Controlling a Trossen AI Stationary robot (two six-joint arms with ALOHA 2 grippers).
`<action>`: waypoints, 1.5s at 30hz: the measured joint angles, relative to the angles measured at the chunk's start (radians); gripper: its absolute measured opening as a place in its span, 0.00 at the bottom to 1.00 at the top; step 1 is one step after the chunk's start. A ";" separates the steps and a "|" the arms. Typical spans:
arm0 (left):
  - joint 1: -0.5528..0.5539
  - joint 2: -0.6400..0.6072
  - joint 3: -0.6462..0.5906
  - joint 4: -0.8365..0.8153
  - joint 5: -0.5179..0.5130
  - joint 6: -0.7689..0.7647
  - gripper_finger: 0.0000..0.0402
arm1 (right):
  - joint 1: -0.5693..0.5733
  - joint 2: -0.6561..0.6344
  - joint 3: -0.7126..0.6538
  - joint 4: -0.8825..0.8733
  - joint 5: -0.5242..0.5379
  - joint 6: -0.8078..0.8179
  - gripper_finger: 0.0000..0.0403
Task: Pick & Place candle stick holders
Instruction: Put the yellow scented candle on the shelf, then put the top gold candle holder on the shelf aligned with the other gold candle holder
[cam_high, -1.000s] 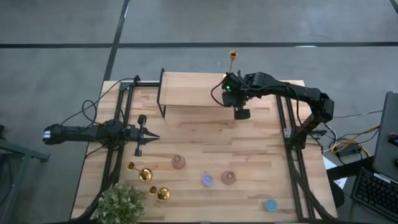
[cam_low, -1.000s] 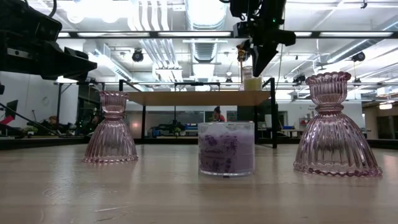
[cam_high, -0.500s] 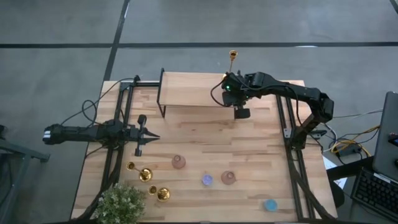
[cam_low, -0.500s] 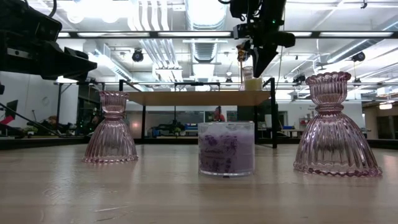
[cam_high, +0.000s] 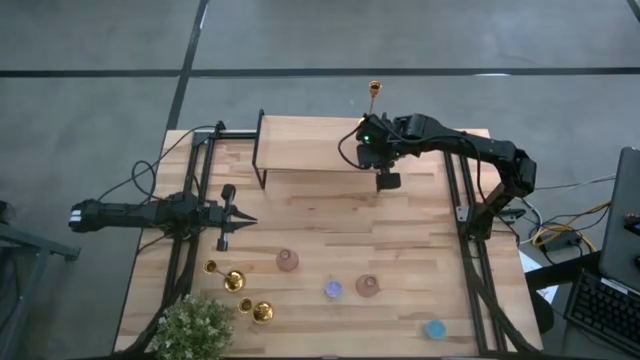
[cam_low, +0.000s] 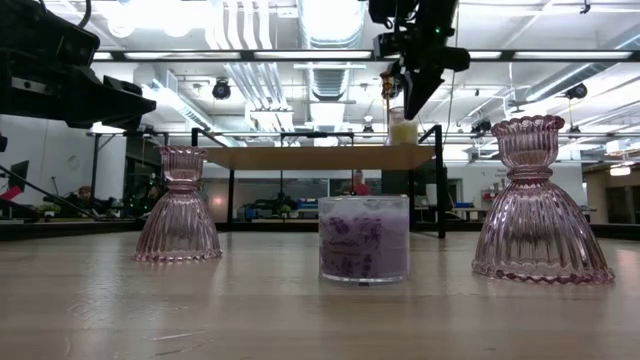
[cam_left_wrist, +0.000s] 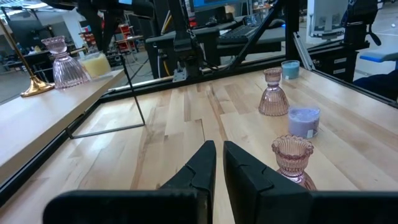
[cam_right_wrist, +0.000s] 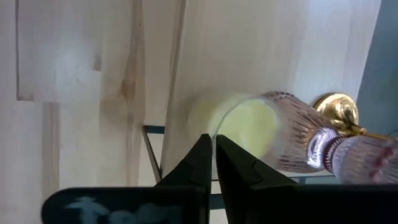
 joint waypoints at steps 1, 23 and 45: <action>0.000 0.000 0.000 0.000 0.000 0.000 0.09 | 0.000 0.000 0.002 -0.002 0.001 0.001 0.06; 0.000 0.000 0.000 0.000 0.000 0.000 0.09 | 0.005 -0.031 0.016 -0.057 0.009 0.042 0.24; 0.000 0.000 0.000 0.000 0.000 0.000 0.09 | 0.353 -0.152 0.015 -0.107 -0.123 0.265 0.23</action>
